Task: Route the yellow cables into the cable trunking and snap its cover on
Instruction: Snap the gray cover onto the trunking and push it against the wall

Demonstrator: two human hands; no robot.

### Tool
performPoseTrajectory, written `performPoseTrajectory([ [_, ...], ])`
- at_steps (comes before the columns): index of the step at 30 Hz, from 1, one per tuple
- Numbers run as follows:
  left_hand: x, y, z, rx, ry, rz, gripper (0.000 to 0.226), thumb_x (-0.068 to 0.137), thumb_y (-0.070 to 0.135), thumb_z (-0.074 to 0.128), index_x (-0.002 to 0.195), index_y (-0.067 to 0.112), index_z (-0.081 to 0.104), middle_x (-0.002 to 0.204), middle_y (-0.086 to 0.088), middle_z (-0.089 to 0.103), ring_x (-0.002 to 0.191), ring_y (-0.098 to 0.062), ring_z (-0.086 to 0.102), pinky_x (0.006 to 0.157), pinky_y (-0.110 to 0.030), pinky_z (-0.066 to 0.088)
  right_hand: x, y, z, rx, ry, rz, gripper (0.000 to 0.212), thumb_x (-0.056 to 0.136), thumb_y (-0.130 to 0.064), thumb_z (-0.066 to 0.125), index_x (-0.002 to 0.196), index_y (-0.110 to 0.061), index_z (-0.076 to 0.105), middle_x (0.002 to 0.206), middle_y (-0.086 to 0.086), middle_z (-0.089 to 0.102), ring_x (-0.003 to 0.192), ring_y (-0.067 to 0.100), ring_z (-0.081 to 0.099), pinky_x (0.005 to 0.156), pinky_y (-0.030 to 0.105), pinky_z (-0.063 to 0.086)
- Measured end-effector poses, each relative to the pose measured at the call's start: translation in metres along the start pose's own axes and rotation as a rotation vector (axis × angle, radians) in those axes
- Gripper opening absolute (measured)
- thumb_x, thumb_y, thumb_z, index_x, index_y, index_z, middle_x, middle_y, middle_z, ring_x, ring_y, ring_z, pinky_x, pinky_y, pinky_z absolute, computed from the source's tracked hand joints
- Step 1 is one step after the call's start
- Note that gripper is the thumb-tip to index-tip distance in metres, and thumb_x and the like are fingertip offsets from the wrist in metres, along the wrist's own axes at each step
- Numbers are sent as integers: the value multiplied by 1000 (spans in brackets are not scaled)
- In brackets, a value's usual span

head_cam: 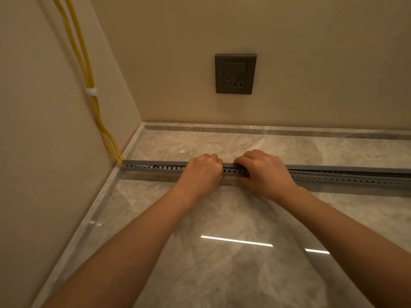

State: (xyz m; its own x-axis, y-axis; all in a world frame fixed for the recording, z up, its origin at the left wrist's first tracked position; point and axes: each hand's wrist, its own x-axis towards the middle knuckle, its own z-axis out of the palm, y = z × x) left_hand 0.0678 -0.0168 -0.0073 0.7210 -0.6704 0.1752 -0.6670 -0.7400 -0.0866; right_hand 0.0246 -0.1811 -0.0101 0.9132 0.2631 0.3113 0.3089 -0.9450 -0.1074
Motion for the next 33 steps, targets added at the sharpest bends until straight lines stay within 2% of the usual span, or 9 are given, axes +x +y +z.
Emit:
performPoseTrajectory([
  [9, 3, 3, -5, 16, -55, -46, 28, 90, 28, 52, 107, 7, 58, 105, -10, 61, 97, -26, 56, 76, -37, 45, -10, 26, -11, -150, -131, 24, 21, 84, -22, 55, 103, -14, 59, 95, 5, 60, 88, 23, 52, 58, 30, 31],
  [13, 4, 4, -6, 6, -70, -43, 28, 90, 28, 53, 106, 6, 58, 105, -11, 60, 96, -27, 56, 75, -38, 45, -12, 23, -11, -174, -139, 56, 19, 83, -19, 53, 100, -12, 60, 92, 6, 61, 83, 25, 54, 58, 31, 32],
  [22, 1, -7, 2, -16, -40, 12, 24, 88, 28, 55, 99, 8, 60, 98, -8, 62, 90, -26, 57, 68, -36, 45, -1, 19, -13, -193, -221, 22, 25, 81, -30, 59, 100, -14, 63, 89, 4, 64, 77, 25, 57, 58, 29, 32],
  [27, 9, -1, 0, -11, -46, 16, 13, 83, 14, 57, 94, 11, 62, 93, -6, 62, 86, -25, 58, 58, -32, 33, 0, 17, -13, -172, -234, 39, 29, 79, -31, 61, 103, -15, 63, 89, 4, 65, 77, 25, 57, 58, 29, 33],
  [33, 16, 33, -3, -69, -18, 80, 18, 85, 0, 49, 100, 6, 57, 100, -11, 61, 93, -27, 56, 62, -32, 34, -4, 18, -13, -156, -206, 41, 25, 78, -28, 59, 98, -13, 64, 85, 6, 65, 75, 26, 58, 58, 34, 42],
])
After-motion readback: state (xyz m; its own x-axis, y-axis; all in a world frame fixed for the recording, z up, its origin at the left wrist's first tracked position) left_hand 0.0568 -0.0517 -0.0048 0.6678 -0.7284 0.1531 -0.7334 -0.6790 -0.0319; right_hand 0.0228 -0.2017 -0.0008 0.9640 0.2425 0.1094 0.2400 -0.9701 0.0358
